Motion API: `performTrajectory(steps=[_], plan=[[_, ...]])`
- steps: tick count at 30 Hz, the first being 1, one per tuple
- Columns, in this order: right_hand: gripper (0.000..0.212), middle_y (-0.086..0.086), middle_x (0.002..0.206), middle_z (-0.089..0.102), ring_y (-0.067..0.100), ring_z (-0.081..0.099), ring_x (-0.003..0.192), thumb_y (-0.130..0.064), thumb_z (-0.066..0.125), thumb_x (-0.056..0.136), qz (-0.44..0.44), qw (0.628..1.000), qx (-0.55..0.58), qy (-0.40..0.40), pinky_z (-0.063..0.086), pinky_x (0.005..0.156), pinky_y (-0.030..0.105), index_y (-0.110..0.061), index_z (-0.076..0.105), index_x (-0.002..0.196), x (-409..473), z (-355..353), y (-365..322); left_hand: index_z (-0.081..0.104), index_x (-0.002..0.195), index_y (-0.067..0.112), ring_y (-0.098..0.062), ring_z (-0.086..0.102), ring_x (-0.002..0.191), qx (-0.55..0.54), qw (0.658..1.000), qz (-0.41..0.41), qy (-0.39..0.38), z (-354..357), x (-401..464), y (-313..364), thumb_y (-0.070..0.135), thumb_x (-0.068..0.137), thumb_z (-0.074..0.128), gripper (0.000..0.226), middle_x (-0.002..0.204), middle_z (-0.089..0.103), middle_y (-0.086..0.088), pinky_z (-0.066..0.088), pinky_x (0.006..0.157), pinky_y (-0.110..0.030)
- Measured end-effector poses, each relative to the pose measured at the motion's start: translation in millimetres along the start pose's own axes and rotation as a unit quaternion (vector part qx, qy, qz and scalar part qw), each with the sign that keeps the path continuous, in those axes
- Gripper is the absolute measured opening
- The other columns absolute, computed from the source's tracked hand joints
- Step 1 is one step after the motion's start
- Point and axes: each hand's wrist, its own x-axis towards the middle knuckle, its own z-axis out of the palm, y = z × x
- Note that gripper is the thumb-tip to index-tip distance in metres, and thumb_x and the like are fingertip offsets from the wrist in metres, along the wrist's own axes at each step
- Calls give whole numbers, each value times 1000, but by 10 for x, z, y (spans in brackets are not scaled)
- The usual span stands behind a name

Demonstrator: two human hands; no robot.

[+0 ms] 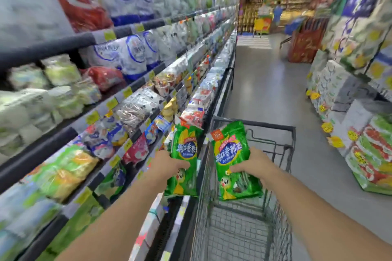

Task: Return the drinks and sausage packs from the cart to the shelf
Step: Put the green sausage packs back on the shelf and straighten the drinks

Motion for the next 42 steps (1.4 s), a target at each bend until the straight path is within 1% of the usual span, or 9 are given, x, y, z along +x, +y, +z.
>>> performTrajectory(steps=[8, 11, 16, 18, 22, 28, 34, 39, 42], plan=[[47, 11, 87, 79, 28, 75, 84, -12, 94, 44, -108, 988, -4, -106, 61, 82, 46, -7, 76, 88, -653, 252, -406, 74, 87, 3, -40, 73, 73, -49, 988, -32, 143, -653, -1060, -313, 8, 58, 87, 32, 81, 76, -21, 59, 66, -60], [57, 9, 82, 79, 29, 76, 81, -22, 92, 32, -143, 976, -19, -165, 61, 81, 52, -8, 75, 84, -846, 505, -392, 74, 91, 4, -34, 74, 68, -81, 976, -43, 197, -763, -1571, -526, 4, 63, 86, 30, 77, 77, -15, 62, 64, -51], [41, 10, 96, 72, 26, 68, 92, -8, 90, 64, -177, 942, -51, -282, 57, 89, 47, -5, 60, 92, -1656, 908, -405, 72, 85, 11, -21, 67, 60, -116, 953, -64, 274, -883, -2512, -984, 10, 76, 83, 14, 75, 77, -7, 61, 57, -35], [37, 4, 86, 65, 18, 63, 82, -5, 87, 70, -192, 922, -67, -330, 56, 79, 37, -6, 58, 92, -1971, 1106, -412, 67, 82, 21, -14, 65, 62, -118, 942, -74, 307, -996, -2938, -1183, 16, 79, 82, 16, 66, 74, 7, 54, 51, -25], [25, 1, 75, 65, 11, 59, 67, 4, 83, 73, -235, 878, -72, -410, 54, 72, 34, -3, 68, 91, -2708, 1529, -516, 74, 88, 17, -20, 71, 71, -128, 906, -105, 390, -1369, -3771, -1616, 21, 74, 86, 19, 80, 77, -5, 58, 63, -35], [32, 4, 75, 71, 19, 66, 70, 1, 88, 67, -279, 829, -97, -474, 57, 65, 36, 1, 65, 90, -3830, 2211, -616, 75, 92, 13, -19, 72, 72, -162, 844, -105, 501, -1873, -5065, -2142, 17, 76, 84, 19, 81, 77, -6, 54, 55, -26], [33, 10, 81, 79, 29, 75, 80, 3, 89, 61, -304, 785, -94, -532, 61, 82, 47, -5, 74, 89, -5156, 2927, -621, 74, 92, 8, -17, 68, 64, -163, 802, -120, 561, -2326, -6396, -2692, 15, 79, 82, 17, 78, 76, -7, 57, 55, -27], [28, 2, 76, 73, 15, 65, 71, 7, 84, 70, -310, 740, -79, -592, 53, 65, 29, -14, 68, 82, -6222, 3467, -484, 71, 97, 12, -11, 66, 71, -180, 781, -115, 588, -2714, -7439, -3161, 19, 83, 78, 17, 88, 75, -3, 47, 49, -18], [40, 5, 90, 75, 21, 68, 85, -4, 91, 65, -320, 716, -97, -613, 56, 84, 39, -9, 65, 95, -6798, 3798, -417, 70, 95, 16, -10, 65, 71, -194, 756, -112, 615, -2950, -7955, -3471, 16, 85, 77, 12, 85, 73, 1, 48, 48, -18]])
